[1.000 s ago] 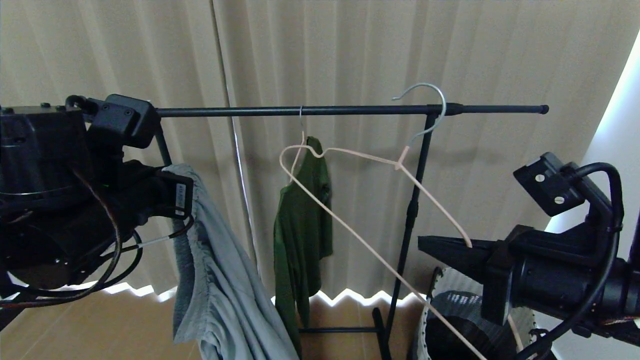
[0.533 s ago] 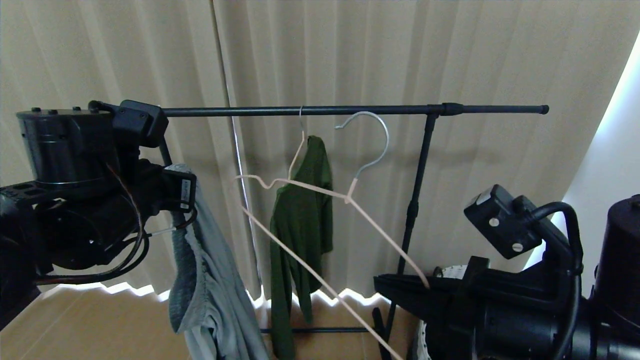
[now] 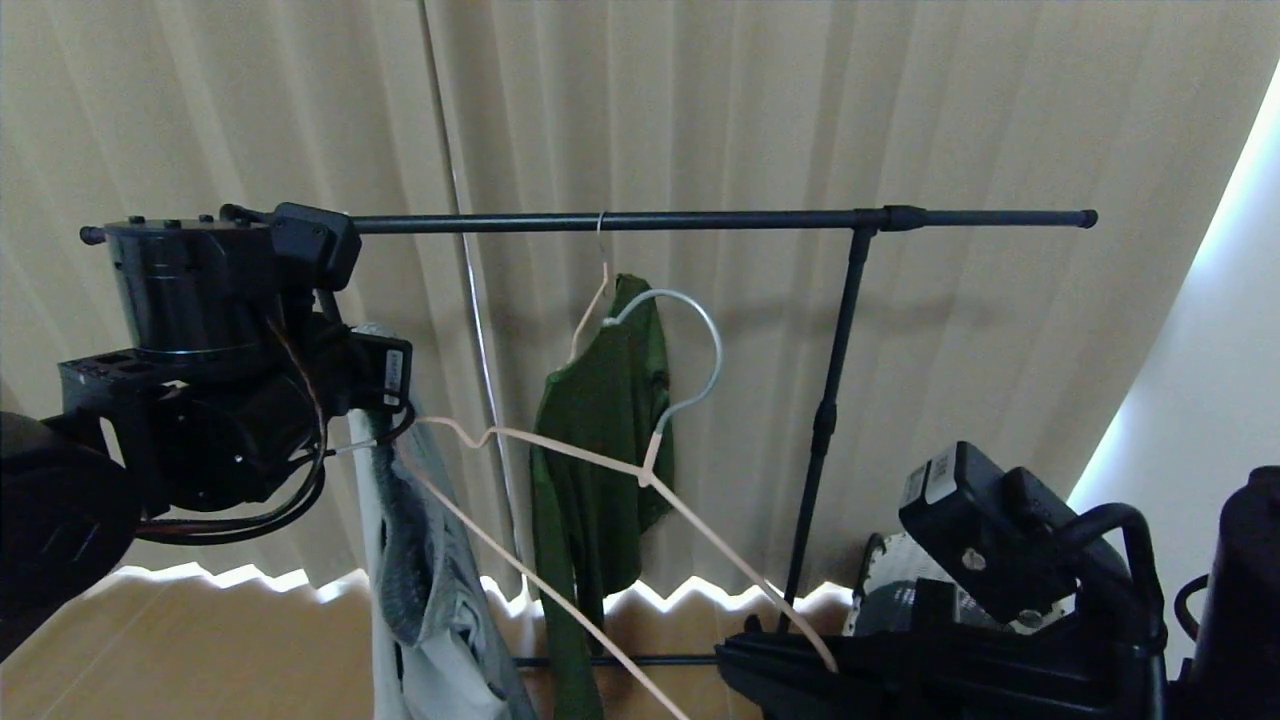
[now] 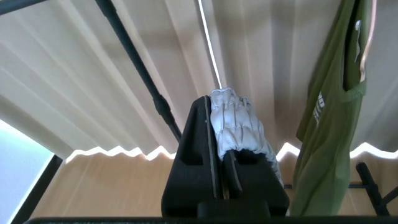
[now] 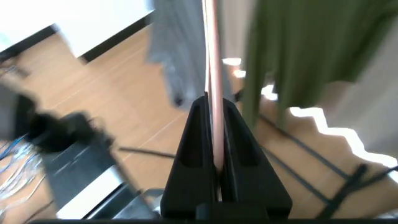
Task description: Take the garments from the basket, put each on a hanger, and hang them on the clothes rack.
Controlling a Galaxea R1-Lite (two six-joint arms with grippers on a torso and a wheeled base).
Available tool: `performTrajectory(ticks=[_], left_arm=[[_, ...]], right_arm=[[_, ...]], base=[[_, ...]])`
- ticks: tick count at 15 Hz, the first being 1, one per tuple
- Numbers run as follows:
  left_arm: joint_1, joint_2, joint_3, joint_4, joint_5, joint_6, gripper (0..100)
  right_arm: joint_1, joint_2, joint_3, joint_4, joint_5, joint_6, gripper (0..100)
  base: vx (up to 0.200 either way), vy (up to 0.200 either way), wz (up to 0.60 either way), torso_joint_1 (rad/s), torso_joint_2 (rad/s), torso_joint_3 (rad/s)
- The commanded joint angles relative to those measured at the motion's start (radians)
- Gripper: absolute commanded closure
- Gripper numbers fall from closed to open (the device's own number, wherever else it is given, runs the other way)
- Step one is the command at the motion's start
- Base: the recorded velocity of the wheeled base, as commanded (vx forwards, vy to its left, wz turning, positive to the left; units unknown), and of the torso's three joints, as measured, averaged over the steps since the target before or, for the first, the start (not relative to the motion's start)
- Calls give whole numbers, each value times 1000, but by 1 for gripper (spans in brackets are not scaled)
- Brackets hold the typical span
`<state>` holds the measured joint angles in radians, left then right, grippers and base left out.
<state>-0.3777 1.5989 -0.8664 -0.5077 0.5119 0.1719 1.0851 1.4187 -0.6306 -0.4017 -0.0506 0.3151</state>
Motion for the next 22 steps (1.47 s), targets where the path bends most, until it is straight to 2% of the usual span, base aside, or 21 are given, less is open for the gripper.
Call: performTrajectory(ticks=[1, 7, 8, 13, 17, 22], left_arm=[[0, 10, -2, -2, 0, -5, 100], [-1, 6, 0, 1, 0, -23, 100], [-1, -5, 1, 5, 0, -22, 100], [-3, -8, 1, 8, 2, -17, 100], [-7, -8, 1, 9, 50, -12, 100], [-10, -11, 3, 6, 51, -14, 100]], right_arm=[[21, -3, 5, 0, 0, 2, 100], [36, 51, -18, 0, -9, 4, 100], [-7, 94, -50, 0, -14, 4, 100], [-97, 213, -181, 0, -31, 41, 100], [-99, 267, -238, -16, -49, 56, 100], [-97, 373, -302, -57, -58, 55, 100]], base=[[0, 0, 0, 0, 0, 0], [0, 0, 0, 0, 0, 0], [0, 0, 0, 0, 0, 0], [0, 0, 0, 0, 0, 0], [0, 0, 0, 0, 0, 0], [0, 0, 0, 0, 0, 0]])
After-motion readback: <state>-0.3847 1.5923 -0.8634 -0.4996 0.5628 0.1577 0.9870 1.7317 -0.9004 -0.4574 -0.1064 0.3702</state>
